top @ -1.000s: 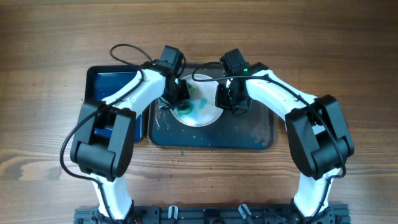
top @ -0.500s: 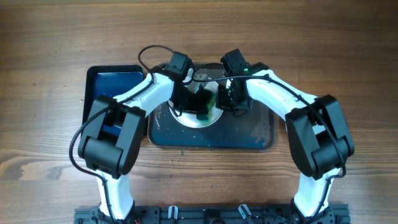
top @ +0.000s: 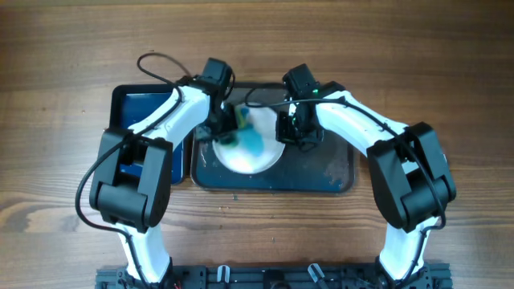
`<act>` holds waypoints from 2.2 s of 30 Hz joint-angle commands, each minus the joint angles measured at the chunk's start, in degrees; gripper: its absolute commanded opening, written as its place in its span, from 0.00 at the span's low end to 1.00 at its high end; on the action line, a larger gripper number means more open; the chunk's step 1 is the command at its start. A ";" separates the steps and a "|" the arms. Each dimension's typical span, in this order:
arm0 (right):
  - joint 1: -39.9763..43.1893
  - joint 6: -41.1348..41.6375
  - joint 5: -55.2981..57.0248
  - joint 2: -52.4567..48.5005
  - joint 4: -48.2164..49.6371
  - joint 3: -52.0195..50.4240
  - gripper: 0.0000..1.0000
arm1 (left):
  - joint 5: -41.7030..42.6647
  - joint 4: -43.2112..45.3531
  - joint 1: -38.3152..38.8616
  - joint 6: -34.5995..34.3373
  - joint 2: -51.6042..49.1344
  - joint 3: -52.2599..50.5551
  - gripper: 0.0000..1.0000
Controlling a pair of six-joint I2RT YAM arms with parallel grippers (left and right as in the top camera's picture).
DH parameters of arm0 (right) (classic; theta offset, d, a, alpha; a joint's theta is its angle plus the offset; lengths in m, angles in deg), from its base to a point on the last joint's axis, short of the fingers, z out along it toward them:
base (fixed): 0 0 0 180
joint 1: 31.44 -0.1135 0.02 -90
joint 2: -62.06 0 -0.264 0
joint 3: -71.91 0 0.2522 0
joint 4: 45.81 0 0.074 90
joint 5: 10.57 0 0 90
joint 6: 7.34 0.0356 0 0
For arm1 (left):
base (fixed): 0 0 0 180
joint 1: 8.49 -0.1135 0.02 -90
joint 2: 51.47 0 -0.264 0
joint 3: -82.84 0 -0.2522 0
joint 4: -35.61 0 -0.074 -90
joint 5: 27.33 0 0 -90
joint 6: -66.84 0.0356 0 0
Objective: Clean dirty plates on tray and stack at the side
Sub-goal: 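Scrub the third plate with the sponge in left gripper, then tilt the third plate up with right gripper, lift left gripper away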
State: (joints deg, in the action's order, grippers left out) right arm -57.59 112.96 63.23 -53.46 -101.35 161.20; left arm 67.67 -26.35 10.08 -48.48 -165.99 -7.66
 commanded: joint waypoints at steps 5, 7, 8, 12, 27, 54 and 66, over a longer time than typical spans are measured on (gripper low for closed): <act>0.28 -1.29 1.05 -1.27 -0.22 -1.03 0.04 | 21.99 -8.02 0.85 17.27 -2.23 -2.56 0.04; 0.28 -1.46 1.05 -1.27 -0.26 -1.03 0.04 | 26.58 -5.66 1.51 19.19 -2.23 -2.56 0.04; 0.28 -1.75 1.05 -1.27 -0.28 -1.03 0.04 | 27.10 -2.47 1.95 19.12 -2.23 -2.56 0.04; 0.28 -1.66 1.03 -1.27 0.09 -1.03 0.04 | 25.44 7.98 2.05 14.73 -2.23 -2.56 0.04; 0.28 -1.14 1.57 -1.27 1.25 -1.03 0.04 | -13.38 -7.76 -1.97 -6.69 0.96 11.69 0.04; -12.96 -7.67 60.92 27.19 -11.37 -0.48 0.04 | 3.17 -11.32 -7.54 -2.64 3.04 17.79 0.04; -29.83 -10.93 99.93 27.19 -9.94 -0.48 0.04 | 3.10 -10.49 -7.54 -3.45 3.04 17.79 0.04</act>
State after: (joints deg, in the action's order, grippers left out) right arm -85.02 103.06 149.36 -27.54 -112.04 160.61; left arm 70.07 -37.43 2.43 -50.95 -163.87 9.50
